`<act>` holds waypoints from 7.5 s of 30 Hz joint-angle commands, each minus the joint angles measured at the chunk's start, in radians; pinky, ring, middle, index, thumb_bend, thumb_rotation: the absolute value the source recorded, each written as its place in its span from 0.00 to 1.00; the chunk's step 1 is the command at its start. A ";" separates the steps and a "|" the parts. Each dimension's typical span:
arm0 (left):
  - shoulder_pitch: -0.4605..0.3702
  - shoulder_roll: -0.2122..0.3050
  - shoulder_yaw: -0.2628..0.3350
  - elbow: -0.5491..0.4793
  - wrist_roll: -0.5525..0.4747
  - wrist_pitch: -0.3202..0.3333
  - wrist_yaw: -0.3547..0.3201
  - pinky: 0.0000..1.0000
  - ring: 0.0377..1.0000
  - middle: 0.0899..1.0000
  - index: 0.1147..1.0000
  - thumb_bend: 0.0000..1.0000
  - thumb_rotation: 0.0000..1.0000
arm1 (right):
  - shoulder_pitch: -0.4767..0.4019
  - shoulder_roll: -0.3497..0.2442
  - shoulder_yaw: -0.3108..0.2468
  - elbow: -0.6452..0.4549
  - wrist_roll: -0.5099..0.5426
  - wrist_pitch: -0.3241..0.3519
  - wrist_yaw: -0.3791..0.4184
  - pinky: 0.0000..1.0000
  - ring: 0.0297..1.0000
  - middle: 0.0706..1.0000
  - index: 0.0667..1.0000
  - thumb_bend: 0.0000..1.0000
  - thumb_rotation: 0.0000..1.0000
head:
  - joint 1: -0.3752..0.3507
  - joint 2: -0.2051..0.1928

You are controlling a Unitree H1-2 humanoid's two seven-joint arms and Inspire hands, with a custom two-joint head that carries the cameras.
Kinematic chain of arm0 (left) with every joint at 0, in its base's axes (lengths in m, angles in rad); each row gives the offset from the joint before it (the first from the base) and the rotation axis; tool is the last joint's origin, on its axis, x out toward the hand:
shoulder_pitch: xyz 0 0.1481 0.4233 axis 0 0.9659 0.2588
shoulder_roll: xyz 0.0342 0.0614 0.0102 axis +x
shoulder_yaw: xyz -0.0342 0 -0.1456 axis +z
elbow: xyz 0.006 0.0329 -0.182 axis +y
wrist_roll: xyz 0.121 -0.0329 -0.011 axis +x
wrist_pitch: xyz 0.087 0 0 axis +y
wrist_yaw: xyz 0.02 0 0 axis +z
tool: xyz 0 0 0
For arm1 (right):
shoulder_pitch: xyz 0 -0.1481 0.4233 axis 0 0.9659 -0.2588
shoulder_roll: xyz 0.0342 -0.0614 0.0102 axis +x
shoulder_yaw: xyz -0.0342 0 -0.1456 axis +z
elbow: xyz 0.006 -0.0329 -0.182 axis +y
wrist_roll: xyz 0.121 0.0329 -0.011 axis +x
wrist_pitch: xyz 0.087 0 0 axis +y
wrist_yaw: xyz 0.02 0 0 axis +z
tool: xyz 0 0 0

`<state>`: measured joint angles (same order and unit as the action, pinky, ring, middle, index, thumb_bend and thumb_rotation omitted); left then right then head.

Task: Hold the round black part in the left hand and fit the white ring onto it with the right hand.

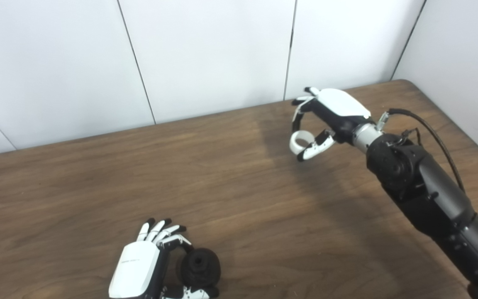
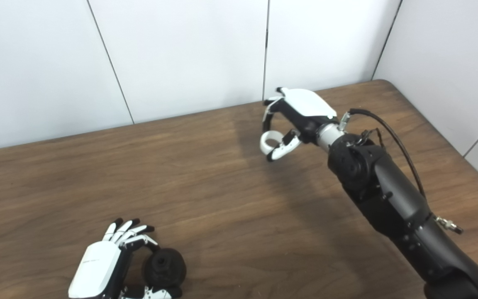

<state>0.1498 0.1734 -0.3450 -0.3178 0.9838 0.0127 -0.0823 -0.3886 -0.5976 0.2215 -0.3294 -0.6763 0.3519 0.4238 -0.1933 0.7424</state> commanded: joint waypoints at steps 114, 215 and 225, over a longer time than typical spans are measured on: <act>-0.066 -0.122 -0.098 0.024 0.128 0.099 0.002 1.00 0.92 0.79 0.42 0.52 0.05 | 0.132 0.302 0.167 -0.279 -0.162 -0.238 0.296 1.00 1.00 0.84 0.45 0.52 0.14 | 0.257 0.120; -0.064 -0.118 -0.105 0.007 0.132 0.107 -0.009 1.00 0.93 0.80 0.42 0.52 0.05 | 0.158 0.315 0.165 -0.230 -0.189 -0.245 0.291 1.00 1.00 0.90 0.60 1.00 0.31 | 0.253 0.132; -0.065 -0.118 -0.106 0.006 0.131 0.112 -0.010 1.00 0.93 0.79 0.42 0.52 0.05 | 0.158 0.312 0.163 -0.231 -0.191 -0.250 0.294 1.00 1.00 0.89 0.60 1.00 0.31 | 0.250 0.133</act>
<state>0.0969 0.0580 -0.4493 -0.2829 1.1042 0.1317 -0.0975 -0.2080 -0.2909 0.3948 -0.5301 -0.8715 0.1103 0.7308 0.0568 0.8744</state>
